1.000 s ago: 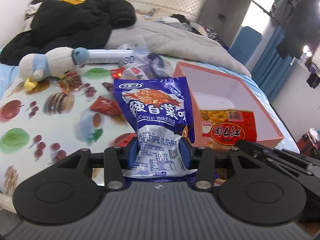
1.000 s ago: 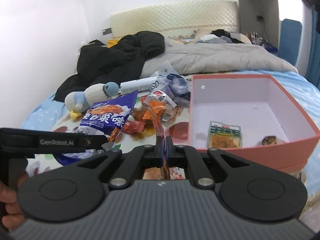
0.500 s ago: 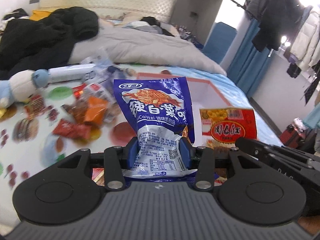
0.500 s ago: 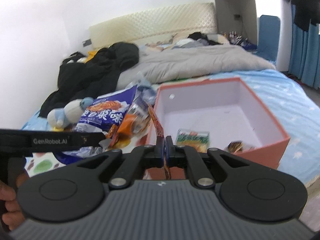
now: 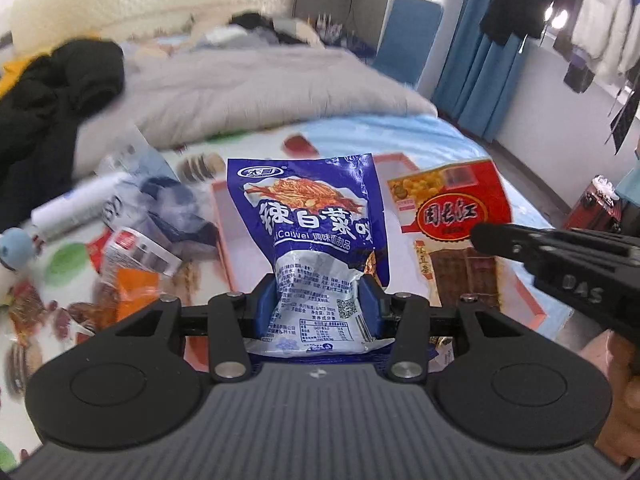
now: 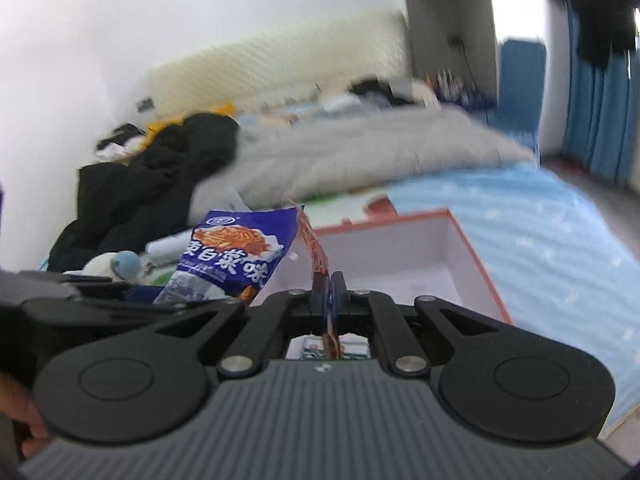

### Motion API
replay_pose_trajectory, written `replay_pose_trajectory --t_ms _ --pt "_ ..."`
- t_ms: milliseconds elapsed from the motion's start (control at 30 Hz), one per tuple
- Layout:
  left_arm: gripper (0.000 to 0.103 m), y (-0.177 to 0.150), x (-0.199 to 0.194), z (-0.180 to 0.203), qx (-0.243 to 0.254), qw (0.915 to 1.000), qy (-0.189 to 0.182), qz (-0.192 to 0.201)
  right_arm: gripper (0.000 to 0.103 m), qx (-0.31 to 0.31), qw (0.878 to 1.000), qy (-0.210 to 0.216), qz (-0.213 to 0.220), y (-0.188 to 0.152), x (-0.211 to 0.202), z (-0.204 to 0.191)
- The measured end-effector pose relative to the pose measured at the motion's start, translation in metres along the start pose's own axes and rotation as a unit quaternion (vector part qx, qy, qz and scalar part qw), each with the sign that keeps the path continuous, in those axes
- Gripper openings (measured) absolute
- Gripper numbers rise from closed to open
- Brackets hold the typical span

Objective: Organize snacks

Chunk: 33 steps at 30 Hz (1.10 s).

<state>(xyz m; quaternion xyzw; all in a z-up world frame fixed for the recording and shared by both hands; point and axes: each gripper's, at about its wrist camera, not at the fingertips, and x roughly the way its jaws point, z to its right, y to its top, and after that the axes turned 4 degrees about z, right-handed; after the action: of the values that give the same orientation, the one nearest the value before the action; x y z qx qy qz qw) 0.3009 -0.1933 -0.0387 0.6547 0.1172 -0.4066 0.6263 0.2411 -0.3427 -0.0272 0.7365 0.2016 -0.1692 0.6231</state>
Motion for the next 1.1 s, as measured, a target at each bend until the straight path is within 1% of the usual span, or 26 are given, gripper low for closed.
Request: replay_pose_trajectory --t_ms 100,167,233,300,433,500,567,600,700,767,833,867,900,1033,1100 --pt "0.050 0.010 0.028 0.001 -0.009 0.9995 -0.005 -0.031 0.005 0.002 0.999 -0.004 -0.038 0.003 0.034 0.016" --pt "0.050 0.009 0.045 0.000 -0.016 0.9985 -0.003 -0.051 0.005 0.014 0.998 -0.012 -0.062 0.001 0.053 0.025" --pt "0.050 0.005 0.060 0.000 -0.008 0.9972 -0.003 -0.074 0.005 0.012 0.996 -0.019 -0.086 -0.004 0.069 0.030" --pt "0.050 0.000 0.072 -0.002 -0.005 0.9947 -0.018 -0.101 0.005 0.013 0.994 -0.024 -0.109 -0.009 0.085 0.036" --pt "0.050 -0.010 0.081 -0.005 -0.012 0.9932 -0.014 -0.115 0.004 0.023 0.988 -0.027 -0.152 -0.022 0.109 0.044" --pt "0.050 -0.013 0.085 -0.008 -0.019 0.9918 -0.020 -0.124 0.004 0.016 0.987 -0.035 -0.159 -0.026 0.113 0.045" --pt "0.052 -0.016 0.084 -0.007 -0.011 0.9921 -0.016 -0.124 0.005 0.008 0.986 -0.039 -0.163 -0.027 0.116 0.043" --pt "0.057 -0.017 0.085 -0.006 -0.005 0.9923 -0.011 -0.123 0.007 0.007 0.985 -0.043 -0.164 -0.027 0.115 0.043" --pt "0.080 -0.018 0.088 -0.009 -0.005 0.9927 -0.008 -0.121 0.008 0.012 0.986 -0.044 -0.163 -0.025 0.115 0.046" --pt "0.081 -0.020 0.086 -0.013 -0.011 0.9936 -0.012 -0.111 0.013 0.020 0.985 -0.046 -0.165 -0.025 0.115 0.049" --pt "0.081 -0.023 0.078 -0.016 -0.020 0.9947 -0.013 -0.100 0.048 0.027 0.985 -0.049 -0.163 -0.025 0.116 0.053" --pt "0.081 -0.026 0.073 -0.018 -0.024 0.9954 -0.013 -0.092 0.054 0.028 0.986 -0.047 -0.157 -0.025 0.113 0.055" --pt "0.081 -0.028 0.070 -0.020 -0.027 0.9958 -0.009 -0.087 0.055 0.027 0.987 -0.044 -0.151 -0.026 0.110 0.055" --pt "0.081 -0.036 0.049 -0.025 -0.038 0.9979 -0.003 -0.054 0.054 0.032 0.991 -0.033 -0.126 -0.033 0.095 0.056" --pt "0.081 -0.037 0.037 -0.027 -0.038 0.9987 -0.001 -0.035 0.054 0.021 0.993 -0.032 -0.113 -0.036 0.086 0.051"
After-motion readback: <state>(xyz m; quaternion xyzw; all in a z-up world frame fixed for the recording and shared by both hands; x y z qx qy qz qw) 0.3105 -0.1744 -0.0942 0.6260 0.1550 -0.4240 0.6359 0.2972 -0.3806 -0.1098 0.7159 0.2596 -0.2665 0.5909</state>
